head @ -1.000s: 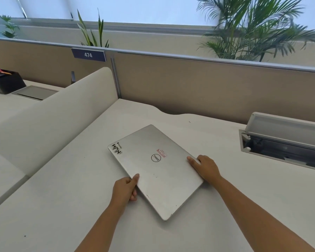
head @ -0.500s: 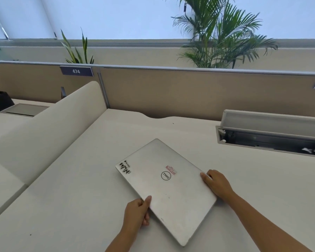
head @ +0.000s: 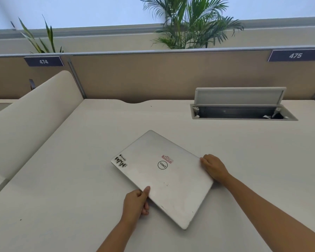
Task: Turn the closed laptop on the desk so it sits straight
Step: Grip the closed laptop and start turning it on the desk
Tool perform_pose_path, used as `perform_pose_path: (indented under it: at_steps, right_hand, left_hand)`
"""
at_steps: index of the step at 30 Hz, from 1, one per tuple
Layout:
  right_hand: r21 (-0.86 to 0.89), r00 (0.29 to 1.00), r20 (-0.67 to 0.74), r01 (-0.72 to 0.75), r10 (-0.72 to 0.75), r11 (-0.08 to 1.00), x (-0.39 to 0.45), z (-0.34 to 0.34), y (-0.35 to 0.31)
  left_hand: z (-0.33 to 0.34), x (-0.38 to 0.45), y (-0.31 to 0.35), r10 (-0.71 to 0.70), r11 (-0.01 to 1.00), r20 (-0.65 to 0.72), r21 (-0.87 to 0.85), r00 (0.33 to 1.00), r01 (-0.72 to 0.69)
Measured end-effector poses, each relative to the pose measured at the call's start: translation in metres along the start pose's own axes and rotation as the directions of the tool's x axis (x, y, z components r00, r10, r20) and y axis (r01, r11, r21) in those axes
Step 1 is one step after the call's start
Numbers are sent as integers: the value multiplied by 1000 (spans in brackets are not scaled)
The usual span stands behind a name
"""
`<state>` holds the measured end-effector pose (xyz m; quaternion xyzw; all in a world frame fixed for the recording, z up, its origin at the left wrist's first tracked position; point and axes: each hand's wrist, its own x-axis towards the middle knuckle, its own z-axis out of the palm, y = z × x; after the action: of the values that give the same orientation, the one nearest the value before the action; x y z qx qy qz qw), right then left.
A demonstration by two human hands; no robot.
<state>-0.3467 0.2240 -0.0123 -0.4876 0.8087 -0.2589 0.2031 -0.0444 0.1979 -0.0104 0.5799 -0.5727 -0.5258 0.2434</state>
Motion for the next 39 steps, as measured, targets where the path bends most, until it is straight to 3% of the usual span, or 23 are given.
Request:
perform_pose_path:
  at_steps: [29,39]
  right_hand:
    - [-16,996,-84,-12,10,1000,-22,-6,18]
    - [2,991,-131,-7,7,1000,-23,-4,19]
  left_hand:
    - [11,-8,0,1,982,71,186,997,-14]
    - [14,-7,-1,14,972,25,233,1000,-20]
